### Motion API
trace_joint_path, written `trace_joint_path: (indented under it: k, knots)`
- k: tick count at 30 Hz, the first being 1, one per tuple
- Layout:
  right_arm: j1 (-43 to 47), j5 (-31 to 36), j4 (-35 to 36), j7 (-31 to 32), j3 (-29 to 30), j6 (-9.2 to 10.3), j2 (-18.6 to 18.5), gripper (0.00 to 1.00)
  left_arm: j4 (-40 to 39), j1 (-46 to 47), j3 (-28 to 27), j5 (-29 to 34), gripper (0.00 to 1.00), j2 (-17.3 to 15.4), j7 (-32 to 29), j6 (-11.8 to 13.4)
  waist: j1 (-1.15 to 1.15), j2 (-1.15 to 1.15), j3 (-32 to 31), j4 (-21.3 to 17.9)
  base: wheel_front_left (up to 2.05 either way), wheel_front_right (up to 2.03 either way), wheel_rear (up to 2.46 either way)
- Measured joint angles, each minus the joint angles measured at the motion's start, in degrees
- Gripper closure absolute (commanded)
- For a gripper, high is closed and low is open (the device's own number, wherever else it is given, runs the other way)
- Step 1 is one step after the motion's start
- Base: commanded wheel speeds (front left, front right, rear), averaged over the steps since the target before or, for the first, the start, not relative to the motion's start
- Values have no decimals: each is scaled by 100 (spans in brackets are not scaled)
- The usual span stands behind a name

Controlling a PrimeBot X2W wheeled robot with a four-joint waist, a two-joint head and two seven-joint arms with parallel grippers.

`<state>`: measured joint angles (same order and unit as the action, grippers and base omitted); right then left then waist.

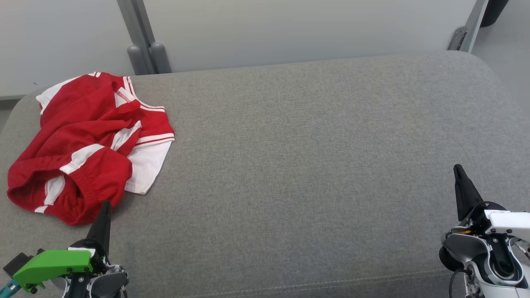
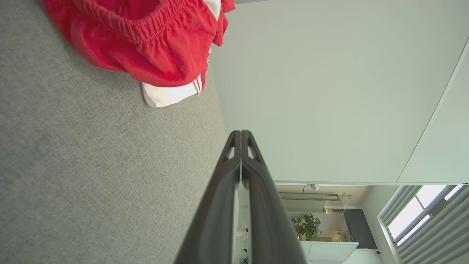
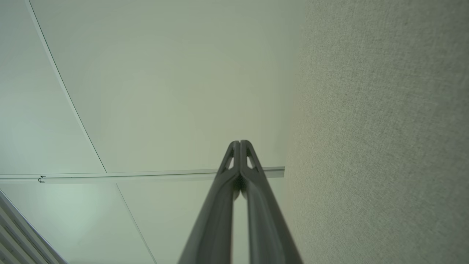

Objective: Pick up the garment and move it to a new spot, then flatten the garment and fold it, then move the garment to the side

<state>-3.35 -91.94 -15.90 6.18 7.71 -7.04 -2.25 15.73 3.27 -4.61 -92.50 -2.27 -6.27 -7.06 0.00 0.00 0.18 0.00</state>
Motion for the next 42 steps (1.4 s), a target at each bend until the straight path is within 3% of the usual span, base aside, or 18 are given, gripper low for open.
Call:
trace_joint_path:
  k: [31, 32, 42]
  knots:
    - [0, 1, 0, 0, 0, 0, 0, 100, 0, 0, -1, 0, 100, 1, 0, 0, 0, 0, 0, 0, 0, 0, 0]
    - [7, 1, -14, -1, -1, 1, 5, 0, 13, -5, 1, 0, 0, 3, 0, 2, 0, 0, 0, 0, 0, 0, 0]
    - [287, 26, -229, -66, -29, 8, 142, 0, 256, -265, 125, 0, 0, 119, 31, 8, 0, 0, 1, -1, 0, 0, 0]
